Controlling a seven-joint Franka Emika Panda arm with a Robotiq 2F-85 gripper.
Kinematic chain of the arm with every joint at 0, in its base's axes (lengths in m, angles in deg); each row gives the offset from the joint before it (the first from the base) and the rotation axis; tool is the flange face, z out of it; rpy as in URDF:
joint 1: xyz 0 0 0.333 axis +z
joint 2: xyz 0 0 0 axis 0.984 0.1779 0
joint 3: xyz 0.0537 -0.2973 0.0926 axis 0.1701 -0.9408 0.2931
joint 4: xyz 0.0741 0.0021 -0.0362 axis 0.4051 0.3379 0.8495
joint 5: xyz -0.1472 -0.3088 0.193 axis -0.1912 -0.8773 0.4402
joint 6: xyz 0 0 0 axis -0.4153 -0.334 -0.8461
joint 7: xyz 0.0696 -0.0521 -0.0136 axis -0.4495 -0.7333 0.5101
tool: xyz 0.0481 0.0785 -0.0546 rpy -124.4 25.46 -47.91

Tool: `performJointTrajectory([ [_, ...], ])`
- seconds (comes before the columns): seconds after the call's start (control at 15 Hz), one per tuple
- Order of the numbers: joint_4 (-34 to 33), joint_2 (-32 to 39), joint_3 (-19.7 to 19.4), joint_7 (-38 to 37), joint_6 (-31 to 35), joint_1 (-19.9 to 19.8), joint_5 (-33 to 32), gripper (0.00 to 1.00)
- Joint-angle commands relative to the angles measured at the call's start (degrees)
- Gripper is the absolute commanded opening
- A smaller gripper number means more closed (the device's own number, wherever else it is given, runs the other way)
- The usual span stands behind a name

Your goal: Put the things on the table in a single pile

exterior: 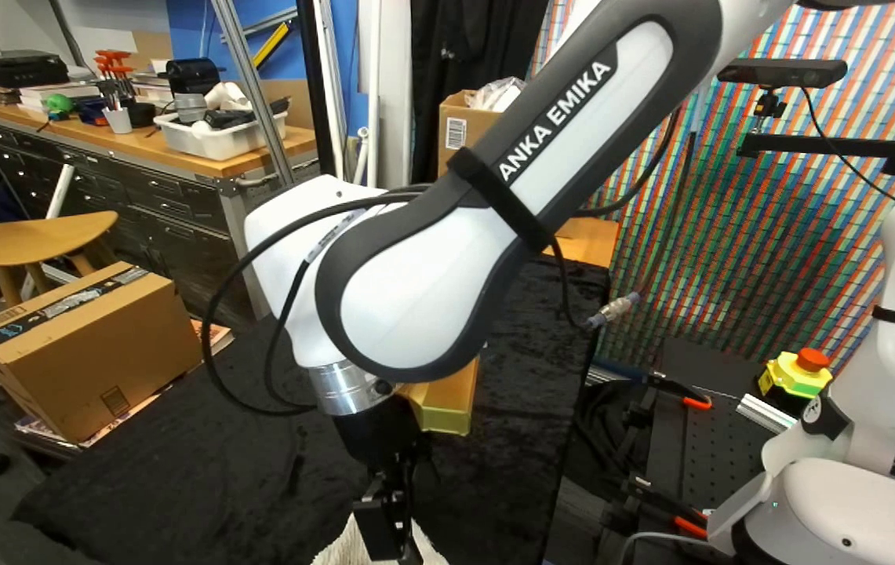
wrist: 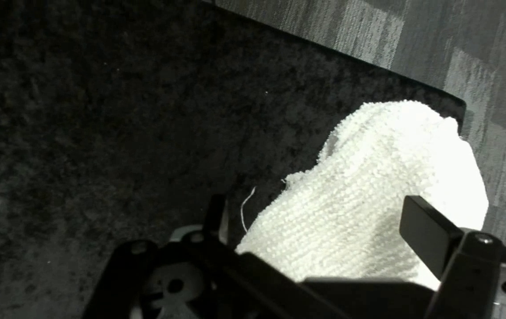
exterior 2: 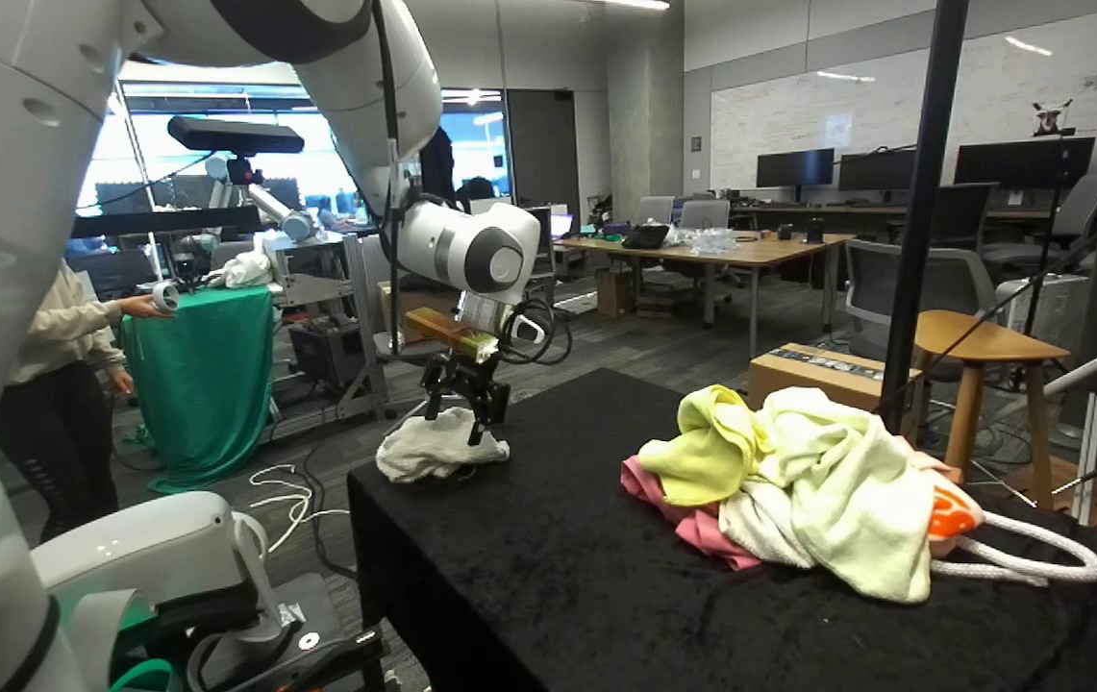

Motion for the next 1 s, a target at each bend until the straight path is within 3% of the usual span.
performJointTrajectory([
  [0.0, -4.9, 2.0, 0.4, 0.6, -4.3, -0.8, 3.9, 1.00],
  [0.6, -8.4, 5.9, 0.7, -0.6, -5.2, -0.2, 11.0, 1.00],
  [0.93, -7.3, 7.2, -0.2, -2.5, -2.3, 2.4, 8.7, 1.00],
])
